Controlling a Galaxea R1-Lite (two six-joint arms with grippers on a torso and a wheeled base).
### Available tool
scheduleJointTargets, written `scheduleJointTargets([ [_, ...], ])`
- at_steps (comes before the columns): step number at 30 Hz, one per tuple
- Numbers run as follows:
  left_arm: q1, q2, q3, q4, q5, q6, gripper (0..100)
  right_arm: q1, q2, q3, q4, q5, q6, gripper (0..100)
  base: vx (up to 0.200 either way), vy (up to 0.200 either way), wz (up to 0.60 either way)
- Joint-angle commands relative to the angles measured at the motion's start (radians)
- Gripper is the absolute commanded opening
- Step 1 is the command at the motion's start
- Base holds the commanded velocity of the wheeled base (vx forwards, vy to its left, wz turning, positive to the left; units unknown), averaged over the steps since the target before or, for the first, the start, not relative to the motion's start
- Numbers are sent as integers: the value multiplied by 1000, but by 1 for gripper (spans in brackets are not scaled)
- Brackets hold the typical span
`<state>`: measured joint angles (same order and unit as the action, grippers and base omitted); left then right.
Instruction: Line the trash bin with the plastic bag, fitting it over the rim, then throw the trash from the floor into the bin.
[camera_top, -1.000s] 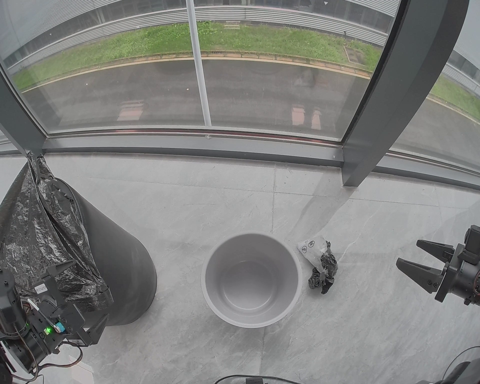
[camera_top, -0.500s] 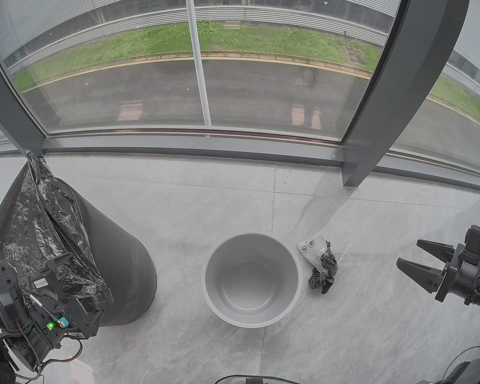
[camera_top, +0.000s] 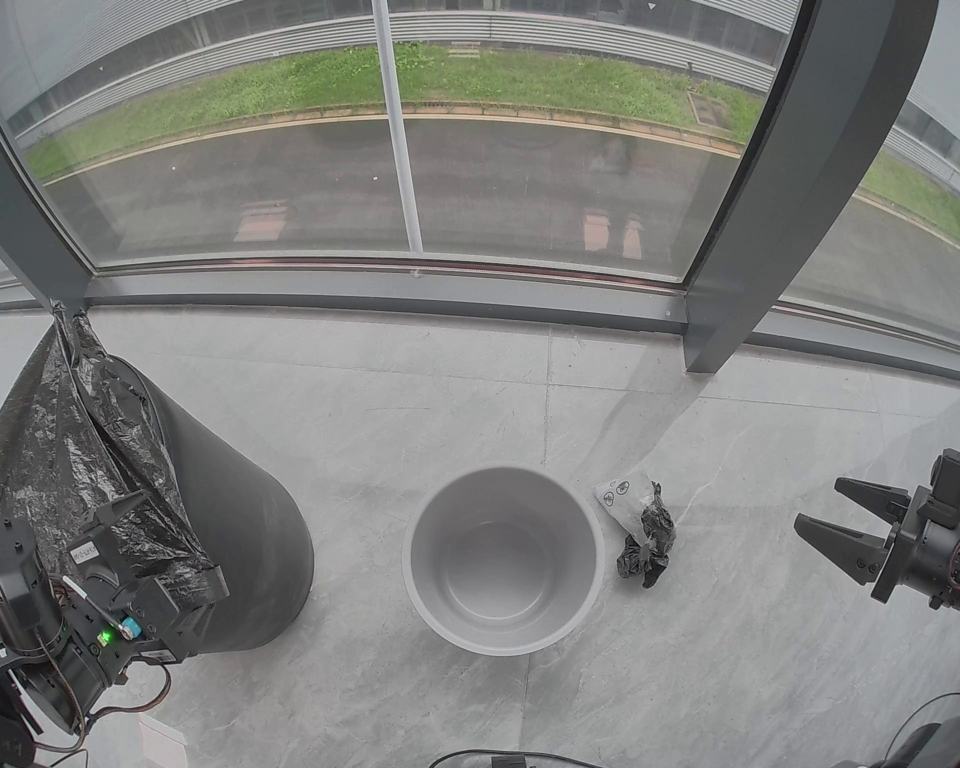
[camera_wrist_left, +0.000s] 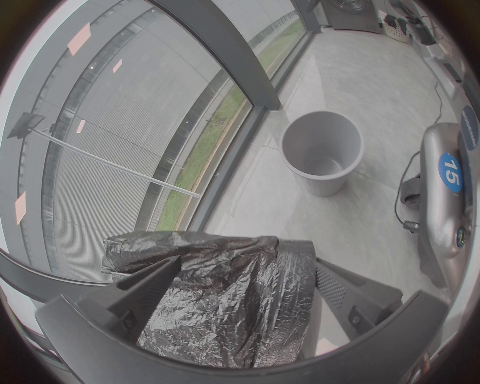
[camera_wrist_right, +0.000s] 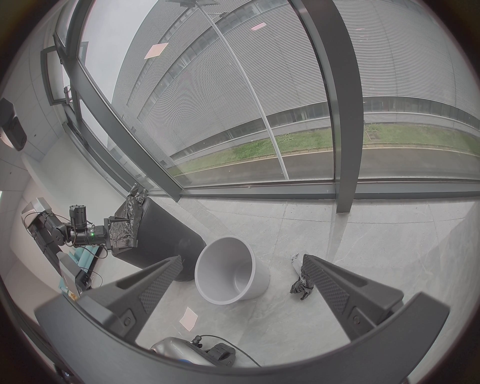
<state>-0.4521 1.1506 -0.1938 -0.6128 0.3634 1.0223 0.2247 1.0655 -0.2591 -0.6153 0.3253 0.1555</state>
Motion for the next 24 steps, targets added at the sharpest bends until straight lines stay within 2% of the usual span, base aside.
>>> scheduleJointTargets([
  [1, 1, 84, 8, -78, 0, -5, 0, -4, -4, -2, -1, 0, 1, 100, 0, 0, 0],
  [6, 3, 138, 11, -150, 0, -4, 0, -18, -6, -3, -1, 1, 1, 100, 0, 0, 0],
  [24, 4, 77, -1, -159, -3, -24, 0, -28, -12, -6, -1, 1, -1, 100, 0, 0, 0],
])
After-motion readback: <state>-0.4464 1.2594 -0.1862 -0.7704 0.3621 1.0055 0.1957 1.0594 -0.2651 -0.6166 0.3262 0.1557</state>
